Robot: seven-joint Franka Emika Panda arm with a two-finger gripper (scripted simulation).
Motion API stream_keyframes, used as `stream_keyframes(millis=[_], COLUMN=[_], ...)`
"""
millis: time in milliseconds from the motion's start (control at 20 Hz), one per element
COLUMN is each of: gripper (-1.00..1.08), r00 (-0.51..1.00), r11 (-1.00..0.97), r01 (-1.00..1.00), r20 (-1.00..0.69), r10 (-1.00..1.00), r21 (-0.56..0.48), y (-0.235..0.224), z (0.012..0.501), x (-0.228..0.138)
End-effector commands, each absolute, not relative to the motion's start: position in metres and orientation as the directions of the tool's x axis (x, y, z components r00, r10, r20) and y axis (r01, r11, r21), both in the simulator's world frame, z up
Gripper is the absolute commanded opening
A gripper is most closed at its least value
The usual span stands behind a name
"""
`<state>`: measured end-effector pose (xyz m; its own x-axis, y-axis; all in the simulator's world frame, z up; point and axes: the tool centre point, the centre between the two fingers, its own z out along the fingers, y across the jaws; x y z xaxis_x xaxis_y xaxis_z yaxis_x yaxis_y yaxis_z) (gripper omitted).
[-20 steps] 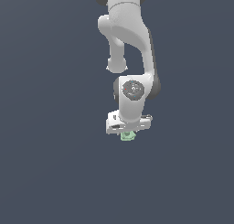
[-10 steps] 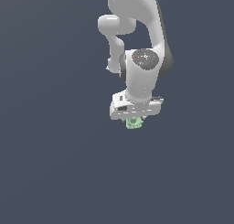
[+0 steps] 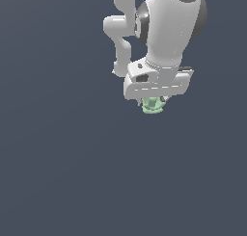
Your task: Pick up the object and move it to a goal position.
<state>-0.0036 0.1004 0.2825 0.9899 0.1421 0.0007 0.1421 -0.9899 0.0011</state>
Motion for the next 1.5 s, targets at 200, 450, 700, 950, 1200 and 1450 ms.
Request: stream_keyframes(millis=[200, 450, 700, 950, 1200, 1450], gripper=[-1.00, -1.00, -1.00, -1.00, -1.00, -1.00], r00=[0.990, 0.990, 0.990, 0.990, 0.990, 0.990], r11=[-0.990, -0.990, -0.990, -0.990, -0.990, -0.990], r01=[0.142, 0.142, 0.142, 0.142, 0.141, 0.141], r20=[0.000, 0.000, 0.000, 0.000, 0.000, 0.000], r10=[0.142, 0.142, 0.142, 0.142, 0.141, 0.141], r21=[0.001, 0.001, 0.001, 0.001, 0.000, 0.000], y=[0.119, 0.132, 0.142, 0.149, 0.152, 0.153], z=[0.358, 0.412, 0.452, 0.479, 0.493, 0.496], x=[-0.018, -0.026, -0.032, -0.035, -0.036, -0.035])
